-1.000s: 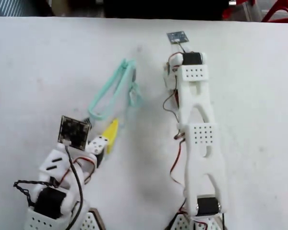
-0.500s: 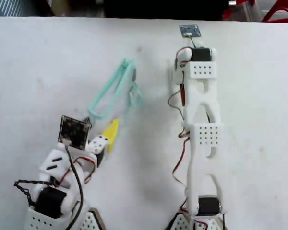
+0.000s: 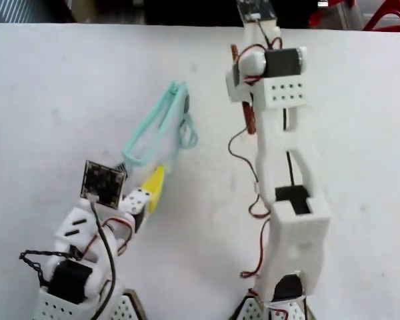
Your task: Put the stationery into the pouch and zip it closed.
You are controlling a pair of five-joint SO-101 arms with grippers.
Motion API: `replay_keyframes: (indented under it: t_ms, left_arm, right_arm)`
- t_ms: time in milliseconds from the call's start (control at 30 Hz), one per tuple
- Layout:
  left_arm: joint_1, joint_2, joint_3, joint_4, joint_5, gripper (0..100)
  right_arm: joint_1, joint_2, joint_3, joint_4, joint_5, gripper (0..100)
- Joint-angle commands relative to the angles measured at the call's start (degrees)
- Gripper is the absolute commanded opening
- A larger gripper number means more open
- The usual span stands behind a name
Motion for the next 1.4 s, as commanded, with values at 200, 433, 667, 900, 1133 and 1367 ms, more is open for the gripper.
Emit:
replay_keyframes:
  t_ms: [200,433,667,900,1133,1367]
  left_arm:
    - [0.66,0.57,0.09,-1.58,-0.53,19]
    - [0.66,0.57,0.09,-1.58,-0.53,19]
    - [0.66,0.57,0.09,-1.58,-0.53,19]
    - [0.66,0.57,0.18,-1.58,-0.53,19]
    - [0.84,0.57,0.18,-1.58,-0.53,19]
    - [1.01,0.57,0.18,-1.58,-0.53,19]
  right_arm:
    - [-1.01,-23.78,8.88,1.45,4.84,1.6]
    - [-6.81,-43.21,26.64,-0.92,5.19,1.7]
    - [-10.42,-61.76,41.93,-12.00,5.19,1.7]
    - [-12.44,-79.69,65.32,-25.98,5.36,1.7]
    - [-13.41,-95.52,85.89,-39.16,12.13,1.7]
    - [-18.07,-104.13,97.67,-51.38,12.13,1.7]
